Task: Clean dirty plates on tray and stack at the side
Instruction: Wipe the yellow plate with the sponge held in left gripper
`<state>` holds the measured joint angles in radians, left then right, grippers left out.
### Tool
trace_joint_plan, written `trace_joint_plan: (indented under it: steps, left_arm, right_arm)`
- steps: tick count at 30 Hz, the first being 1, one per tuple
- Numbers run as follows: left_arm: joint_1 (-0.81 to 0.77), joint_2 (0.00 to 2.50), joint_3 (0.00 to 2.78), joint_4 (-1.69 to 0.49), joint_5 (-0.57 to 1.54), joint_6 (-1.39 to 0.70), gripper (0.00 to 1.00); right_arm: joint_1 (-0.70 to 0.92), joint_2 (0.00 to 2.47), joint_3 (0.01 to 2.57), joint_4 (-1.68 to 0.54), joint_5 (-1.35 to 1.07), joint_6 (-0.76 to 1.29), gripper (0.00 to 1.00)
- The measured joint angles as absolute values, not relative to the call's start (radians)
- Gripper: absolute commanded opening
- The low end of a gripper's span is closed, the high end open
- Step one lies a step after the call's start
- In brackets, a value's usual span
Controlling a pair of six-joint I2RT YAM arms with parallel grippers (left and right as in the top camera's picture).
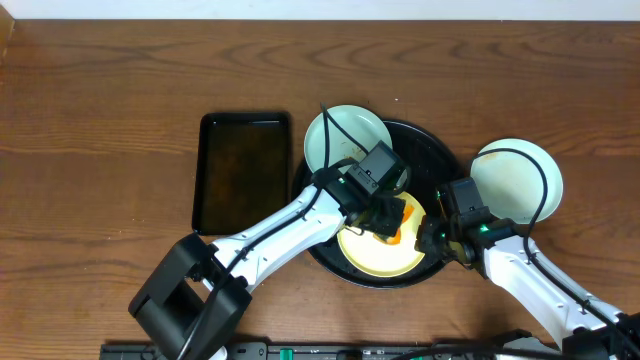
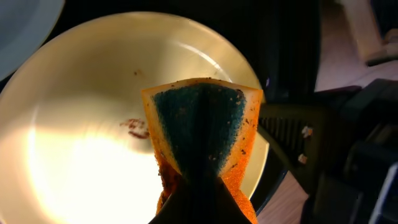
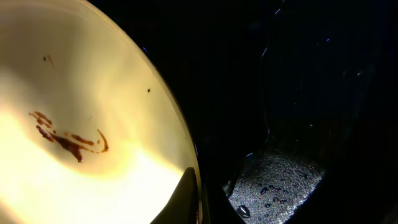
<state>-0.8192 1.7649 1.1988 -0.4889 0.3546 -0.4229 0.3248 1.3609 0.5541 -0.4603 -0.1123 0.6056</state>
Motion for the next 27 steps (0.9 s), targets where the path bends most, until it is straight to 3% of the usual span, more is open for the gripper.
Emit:
trace_joint_plan:
  steps: [19, 27]
  left_arm:
    - [-0.819, 1.924, 1.198, -0.377, 0.518, -0.449, 0.08]
    - [-0.818, 1.95, 1.198, -0.413, 0.416, -0.45, 0.08]
  right_arm:
    - [0.325, 1.361, 0.554, -0.463, -0.111, 0.606, 0.01]
    - [0.325, 1.361, 0.556, -0.472, -0.111, 0.605, 0.01]
